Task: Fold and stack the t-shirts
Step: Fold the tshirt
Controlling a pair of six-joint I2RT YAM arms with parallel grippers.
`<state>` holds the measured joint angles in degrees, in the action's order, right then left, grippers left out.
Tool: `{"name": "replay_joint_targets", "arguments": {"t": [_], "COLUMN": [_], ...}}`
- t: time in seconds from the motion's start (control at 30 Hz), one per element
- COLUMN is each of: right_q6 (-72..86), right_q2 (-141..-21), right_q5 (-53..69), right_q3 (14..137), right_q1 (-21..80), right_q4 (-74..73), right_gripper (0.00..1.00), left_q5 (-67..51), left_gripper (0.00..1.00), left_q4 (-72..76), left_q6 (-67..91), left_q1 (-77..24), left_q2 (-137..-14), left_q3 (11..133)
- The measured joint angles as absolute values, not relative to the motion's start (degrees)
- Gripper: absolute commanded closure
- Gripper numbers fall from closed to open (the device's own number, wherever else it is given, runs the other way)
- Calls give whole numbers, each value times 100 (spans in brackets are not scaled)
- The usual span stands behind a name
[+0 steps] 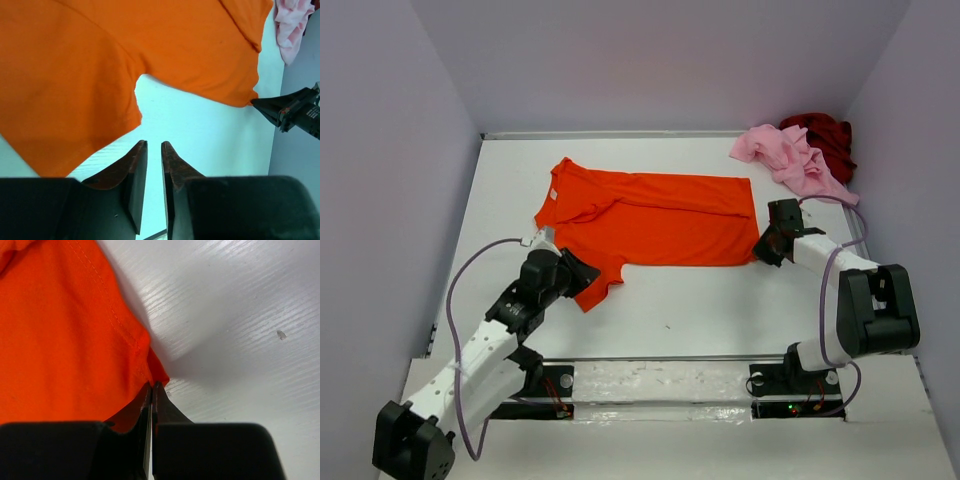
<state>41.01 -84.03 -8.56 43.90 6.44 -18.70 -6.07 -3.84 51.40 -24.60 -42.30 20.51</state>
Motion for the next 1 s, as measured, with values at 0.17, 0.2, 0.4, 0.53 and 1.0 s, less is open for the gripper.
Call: {"name": "replay_joint_targets", "arguments": {"t": [0.17, 0.2, 0.4, 0.53, 1.0], "right_q6": [4093, 4091, 4080, 4075, 4073], "right_q2": [-8403, -8403, -8399, -8326, -8281], "right_q5": [-757, -738, -666, -661, -572], "right_q3": [4390, 4390, 4390, 4390, 4390], "right_q1": [644, 644, 644, 644, 644], "right_q4": [-1769, -1739, -1649, -1621, -1599], "right_gripper": [100, 100, 100, 100, 100], "left_q5": [388, 543, 1197, 1542, 1083], "left_gripper": [34, 31, 12, 13, 16], "left_q4": [-1376, -1470, -2386, -3085, -3186], "left_q6": [4991, 4936, 4405, 3767, 4281], "left_q1": [-3138, -3271, -4219, -4272, -4506], "left_q2": [-4375, -4497, -5990, -6952, -5607], "left_q3": [3052, 3212, 4254, 5181, 4379]}}
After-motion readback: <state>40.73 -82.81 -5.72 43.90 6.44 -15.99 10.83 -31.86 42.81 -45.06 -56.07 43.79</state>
